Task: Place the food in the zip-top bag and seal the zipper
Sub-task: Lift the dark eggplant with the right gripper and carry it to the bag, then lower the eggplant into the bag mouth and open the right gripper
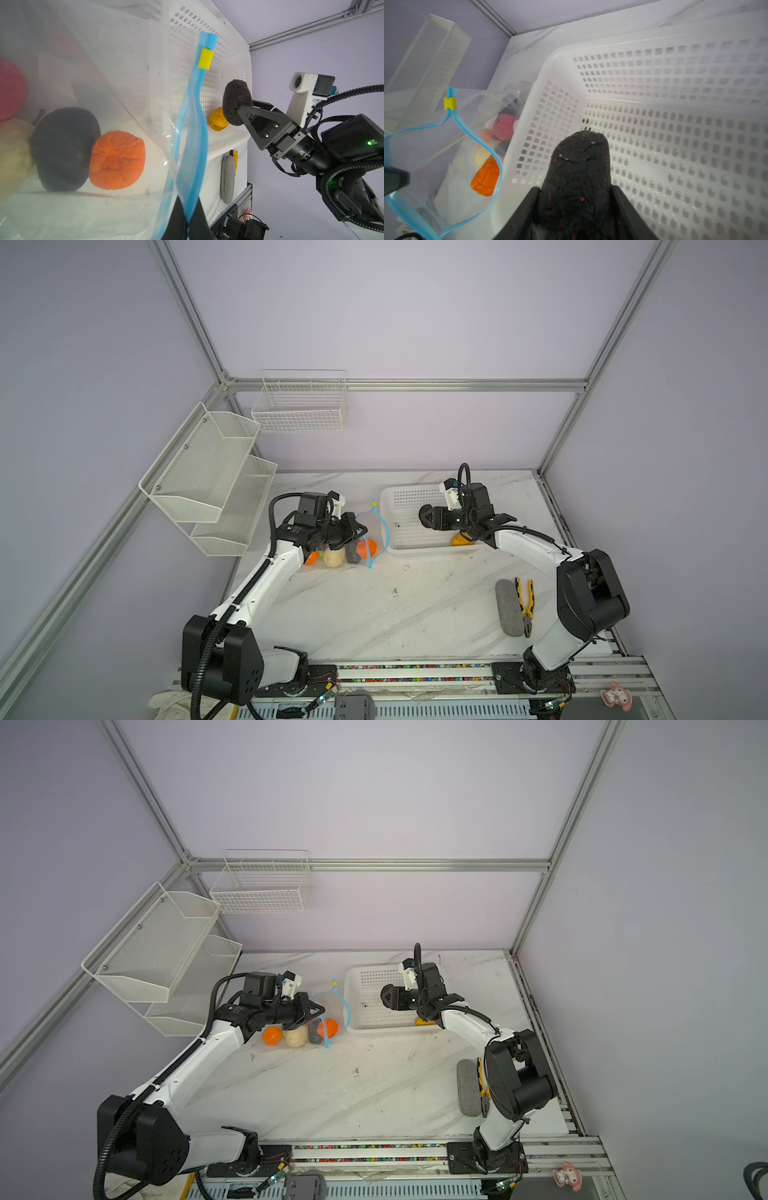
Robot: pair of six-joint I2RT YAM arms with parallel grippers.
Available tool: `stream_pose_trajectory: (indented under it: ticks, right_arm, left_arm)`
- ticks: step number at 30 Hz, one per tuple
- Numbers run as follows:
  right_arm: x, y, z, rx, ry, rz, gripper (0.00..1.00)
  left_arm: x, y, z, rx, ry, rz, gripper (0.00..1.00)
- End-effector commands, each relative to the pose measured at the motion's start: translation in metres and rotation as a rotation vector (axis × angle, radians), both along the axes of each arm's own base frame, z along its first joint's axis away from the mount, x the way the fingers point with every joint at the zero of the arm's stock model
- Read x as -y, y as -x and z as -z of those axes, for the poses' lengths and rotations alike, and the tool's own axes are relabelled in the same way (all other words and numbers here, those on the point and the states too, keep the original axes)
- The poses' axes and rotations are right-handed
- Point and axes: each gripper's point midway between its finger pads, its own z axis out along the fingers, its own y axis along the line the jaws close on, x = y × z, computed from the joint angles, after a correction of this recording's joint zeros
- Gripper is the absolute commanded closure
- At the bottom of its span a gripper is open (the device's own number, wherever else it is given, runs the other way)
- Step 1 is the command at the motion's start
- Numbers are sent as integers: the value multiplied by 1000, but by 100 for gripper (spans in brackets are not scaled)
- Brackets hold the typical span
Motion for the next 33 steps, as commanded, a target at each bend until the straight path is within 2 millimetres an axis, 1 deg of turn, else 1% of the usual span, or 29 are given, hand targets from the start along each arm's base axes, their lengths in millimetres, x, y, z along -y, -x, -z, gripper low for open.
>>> stream_pose_trajectory:
  ticks: [1,4,11,16,23,29,33]
  right_arm:
    - [-26,20,-35,87,-100,-141,49]
    - [-41,34,-37,111,-117,-206,49]
    - [-82,53,-41,156,-119,-320,49]
    - [-101,61,-42,162,-135,-380,49]
    - [-120,66,-41,157,-163,-443,49]
    - [-136,64,-34,160,-163,-477,49]
    - [-144,58,-33,172,-163,-471,49]
  left_arm:
    - [3,-5,-17,53,24,6,100]
    - [3,-5,-18,54,24,6,100]
    - [3,-5,-20,60,26,9,100]
    - [4,-4,-21,62,28,11,100]
    - [4,-3,-22,63,32,14,100]
    - [3,-1,-23,66,31,13,100]
    - [3,0,-22,65,30,12,100]
